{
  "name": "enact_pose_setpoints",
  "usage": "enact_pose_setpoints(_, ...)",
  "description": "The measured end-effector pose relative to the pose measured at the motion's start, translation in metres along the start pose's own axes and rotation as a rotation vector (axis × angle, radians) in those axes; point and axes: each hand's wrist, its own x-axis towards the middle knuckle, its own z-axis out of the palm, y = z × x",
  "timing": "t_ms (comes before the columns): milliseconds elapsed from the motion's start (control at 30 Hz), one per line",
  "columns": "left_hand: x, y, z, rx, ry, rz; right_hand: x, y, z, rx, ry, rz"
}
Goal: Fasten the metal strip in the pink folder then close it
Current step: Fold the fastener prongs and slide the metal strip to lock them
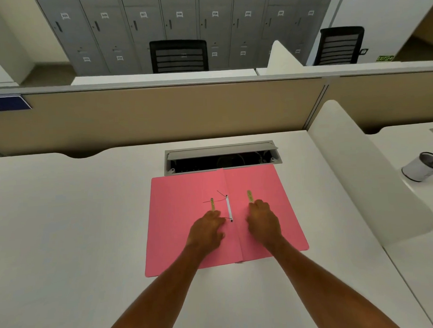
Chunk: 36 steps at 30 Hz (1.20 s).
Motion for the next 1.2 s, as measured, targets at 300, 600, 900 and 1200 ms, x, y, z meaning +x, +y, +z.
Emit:
enact_pose_setpoints(300, 0.000, -0.007, 0.000, -0.024, -0.020, 0.028, 0.010, 0.009, 0.002, 0.056, 0.006, 0.098)
enact_pose_setpoints(600, -0.008, 0.001, -0.002, -0.228, 0.143, -0.034, 0.005, 0.026, 0.003, 0.109, -0.012, 0.026)
enact_pose_setpoints(900, 0.006, 0.057, -0.006, -0.795, 0.355, -0.152, -0.006, 0.028, 0.010, 0.029, 0.007, -0.029)
enact_pose_setpoints(1200, 0.041, 0.088, 0.003, -0.542, 0.250, -0.097, -0.015, 0.039, 0.017, 0.029, -0.005, -0.005)
